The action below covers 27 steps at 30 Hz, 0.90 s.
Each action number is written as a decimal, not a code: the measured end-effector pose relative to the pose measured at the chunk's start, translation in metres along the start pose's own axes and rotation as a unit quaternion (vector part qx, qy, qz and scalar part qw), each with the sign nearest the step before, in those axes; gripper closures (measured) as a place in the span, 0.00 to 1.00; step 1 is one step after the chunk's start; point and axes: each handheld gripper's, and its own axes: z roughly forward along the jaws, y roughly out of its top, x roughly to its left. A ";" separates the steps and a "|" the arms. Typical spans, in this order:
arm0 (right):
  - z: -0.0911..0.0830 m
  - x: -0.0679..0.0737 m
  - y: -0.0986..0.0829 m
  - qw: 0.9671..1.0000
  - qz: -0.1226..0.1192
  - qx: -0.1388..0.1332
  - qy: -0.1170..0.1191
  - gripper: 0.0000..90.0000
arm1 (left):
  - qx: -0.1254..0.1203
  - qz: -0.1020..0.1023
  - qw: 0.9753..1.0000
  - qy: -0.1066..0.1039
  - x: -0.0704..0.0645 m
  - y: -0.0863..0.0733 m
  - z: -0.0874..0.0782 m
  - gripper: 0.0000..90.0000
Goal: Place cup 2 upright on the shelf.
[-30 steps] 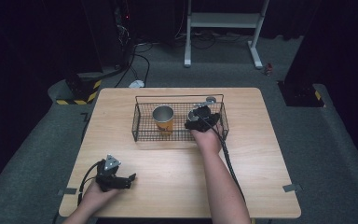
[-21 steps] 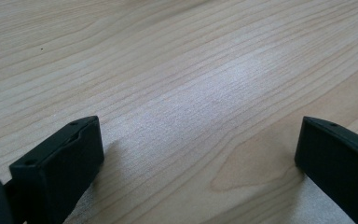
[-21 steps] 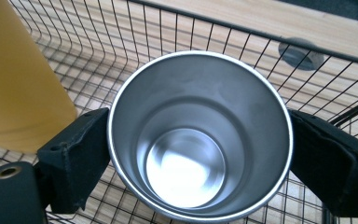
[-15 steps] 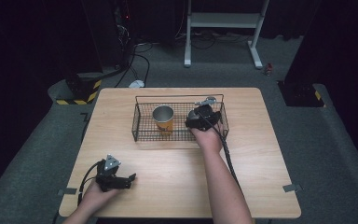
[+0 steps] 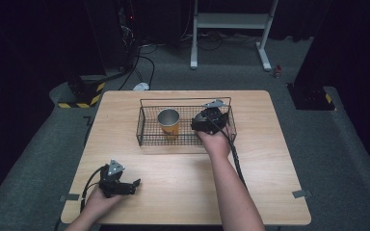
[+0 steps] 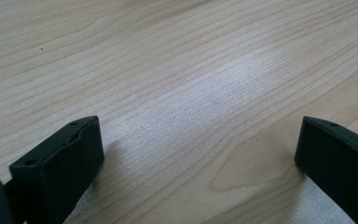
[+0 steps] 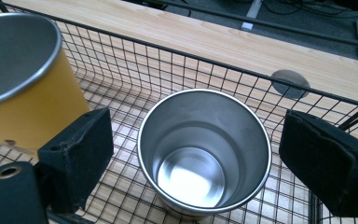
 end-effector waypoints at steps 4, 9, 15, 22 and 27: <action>-0.005 0.001 0.000 1.000 0.005 -0.004 0.002 0.11 | 0.000 0.000 1.000 0.000 0.000 0.000 0.000 0.02; -0.013 0.002 -0.002 1.000 0.004 -0.015 0.006 0.12 | 0.000 0.000 1.000 0.000 0.000 0.000 0.000 0.02; -0.023 0.006 -0.004 0.999 0.004 -0.029 0.019 0.12 | 0.000 0.000 1.000 0.001 0.000 0.000 0.000 0.02; -0.039 0.012 -0.012 0.999 -0.004 -0.038 0.002 0.12 | 0.000 0.000 1.000 0.001 0.000 0.000 0.000 0.02; -0.047 0.013 -0.022 0.999 -0.002 -0.046 0.012 0.12 | 0.000 0.000 1.000 0.000 0.000 0.000 0.000 0.02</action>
